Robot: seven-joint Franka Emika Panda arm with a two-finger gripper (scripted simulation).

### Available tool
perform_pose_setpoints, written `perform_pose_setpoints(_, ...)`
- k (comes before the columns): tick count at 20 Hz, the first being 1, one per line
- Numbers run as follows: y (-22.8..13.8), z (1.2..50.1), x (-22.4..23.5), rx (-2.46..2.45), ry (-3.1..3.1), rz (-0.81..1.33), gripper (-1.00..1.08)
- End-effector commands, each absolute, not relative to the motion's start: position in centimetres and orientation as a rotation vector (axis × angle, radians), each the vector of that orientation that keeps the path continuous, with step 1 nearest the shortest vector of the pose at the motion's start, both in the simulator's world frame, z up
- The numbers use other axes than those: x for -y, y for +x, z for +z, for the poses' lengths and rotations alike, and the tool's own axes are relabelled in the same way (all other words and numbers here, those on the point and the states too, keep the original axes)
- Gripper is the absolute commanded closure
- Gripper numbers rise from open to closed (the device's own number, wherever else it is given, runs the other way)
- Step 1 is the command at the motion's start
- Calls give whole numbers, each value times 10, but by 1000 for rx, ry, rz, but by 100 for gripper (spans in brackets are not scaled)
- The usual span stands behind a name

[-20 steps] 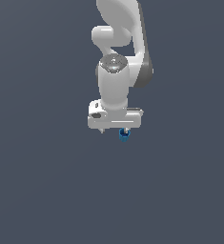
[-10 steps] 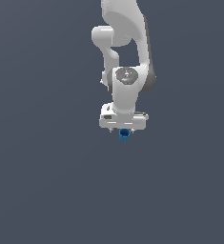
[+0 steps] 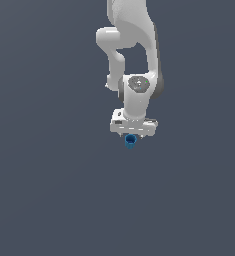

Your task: Pick up the object and move it to a goal position.

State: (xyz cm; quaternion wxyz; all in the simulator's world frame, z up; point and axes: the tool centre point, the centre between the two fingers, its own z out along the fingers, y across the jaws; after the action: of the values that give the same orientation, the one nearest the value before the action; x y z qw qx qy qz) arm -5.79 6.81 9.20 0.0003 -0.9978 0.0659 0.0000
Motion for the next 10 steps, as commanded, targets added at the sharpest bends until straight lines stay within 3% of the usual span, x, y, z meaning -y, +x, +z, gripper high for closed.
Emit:
perform_pose_setpoints(1,-60,90,-69,-214,-3134,0,-92)
perform_pose_setpoints(10,-60,70,-69,-211,-3134,0,-92)
